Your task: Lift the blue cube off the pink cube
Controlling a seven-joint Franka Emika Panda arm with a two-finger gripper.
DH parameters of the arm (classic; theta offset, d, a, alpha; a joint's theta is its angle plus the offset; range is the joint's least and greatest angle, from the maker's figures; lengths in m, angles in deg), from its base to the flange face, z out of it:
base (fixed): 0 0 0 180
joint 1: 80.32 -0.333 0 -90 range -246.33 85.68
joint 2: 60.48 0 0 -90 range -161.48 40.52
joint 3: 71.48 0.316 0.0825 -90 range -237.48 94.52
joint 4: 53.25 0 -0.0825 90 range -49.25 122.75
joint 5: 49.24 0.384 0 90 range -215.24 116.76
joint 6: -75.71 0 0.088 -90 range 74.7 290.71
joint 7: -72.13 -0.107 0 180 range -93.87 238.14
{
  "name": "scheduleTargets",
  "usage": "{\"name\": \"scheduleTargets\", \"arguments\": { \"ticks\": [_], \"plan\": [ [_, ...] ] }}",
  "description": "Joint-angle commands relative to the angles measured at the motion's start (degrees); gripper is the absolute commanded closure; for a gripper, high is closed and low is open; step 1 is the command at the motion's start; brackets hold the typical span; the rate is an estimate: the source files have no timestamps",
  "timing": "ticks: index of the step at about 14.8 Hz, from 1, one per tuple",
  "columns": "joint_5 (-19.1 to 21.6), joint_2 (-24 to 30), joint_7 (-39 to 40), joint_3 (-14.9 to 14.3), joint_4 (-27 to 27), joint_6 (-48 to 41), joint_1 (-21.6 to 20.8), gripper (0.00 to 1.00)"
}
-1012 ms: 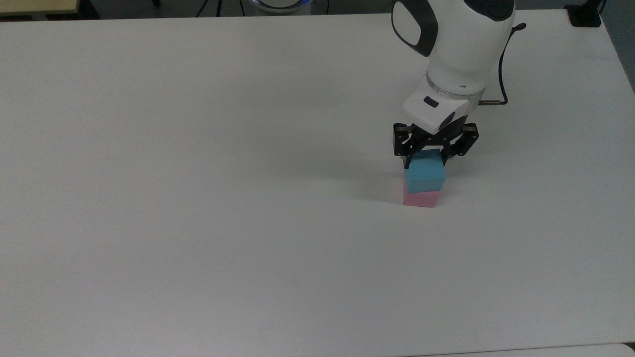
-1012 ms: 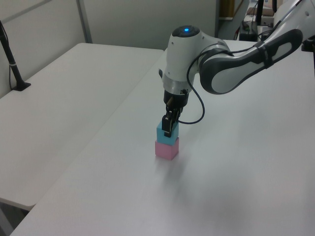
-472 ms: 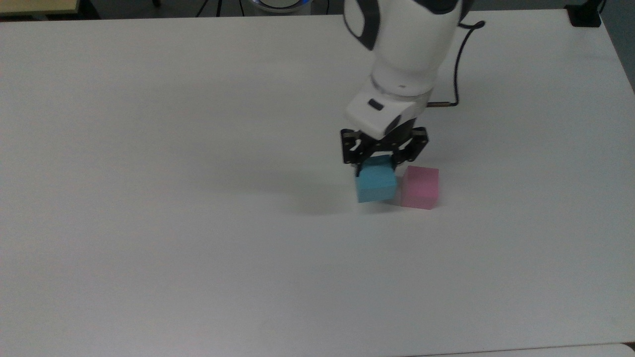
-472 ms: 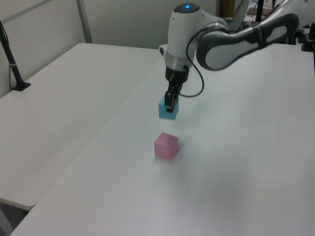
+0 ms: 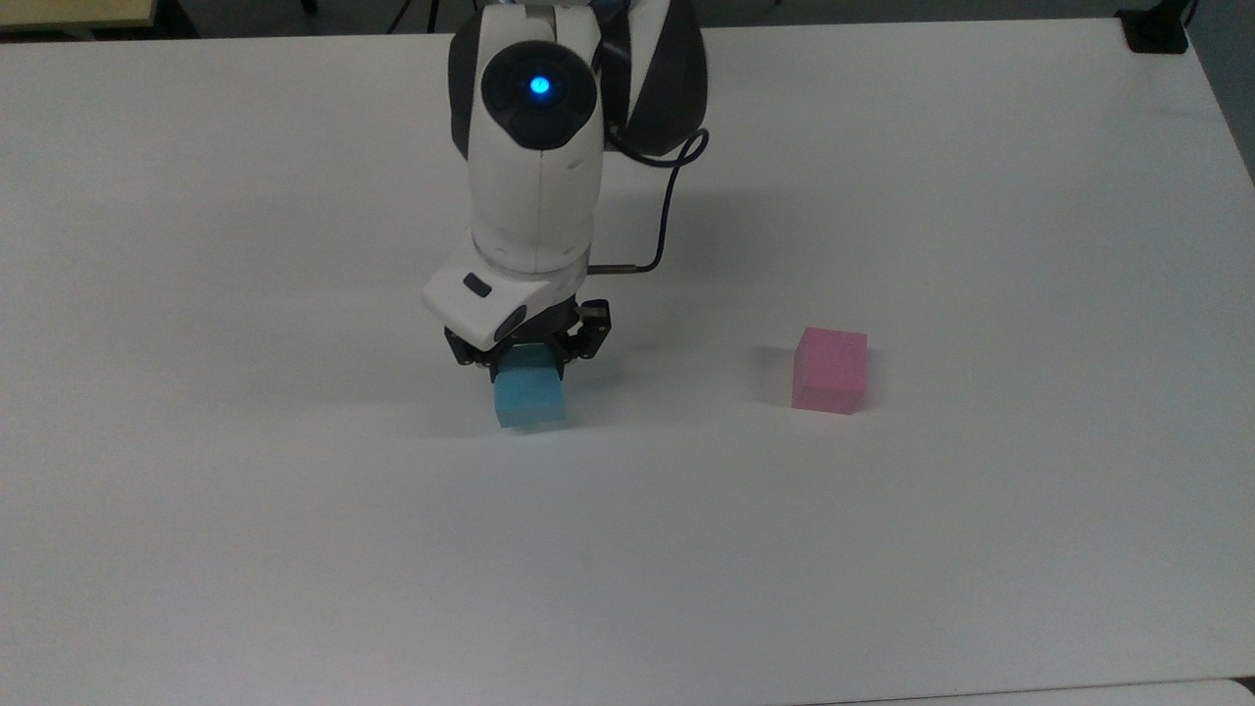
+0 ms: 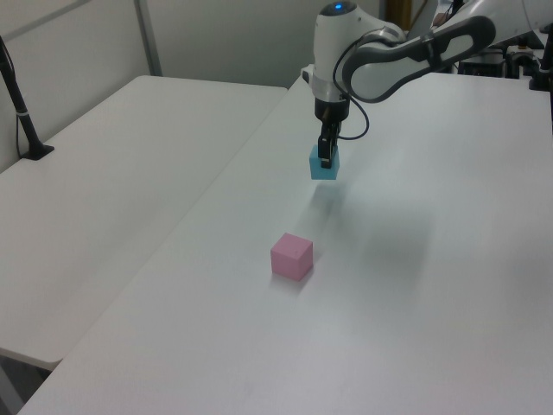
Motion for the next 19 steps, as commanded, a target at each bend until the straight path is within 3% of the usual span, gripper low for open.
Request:
{"name": "scheduleTargets", "arguments": {
  "ticks": [1,2,3,8,15,19],
  "plan": [
    [-0.65,-1.05,0.88,0.29,0.76,2.63,2.00,0.43],
    [-0.65,-0.79,0.88,0.29,0.67,2.54,2.27,0.03],
    [-0.56,-0.35,0.88,0.29,0.67,2.19,2.27,0.00],
    [-0.56,4.65,0.71,0.29,0.49,-1.93,2.27,0.00],
    [0.76,18.45,-1.40,0.29,0.67,-23.89,2.79,0.00],
    [3.74,24.16,-1.58,0.29,0.84,-29.45,5.34,0.00]
  ]
}}
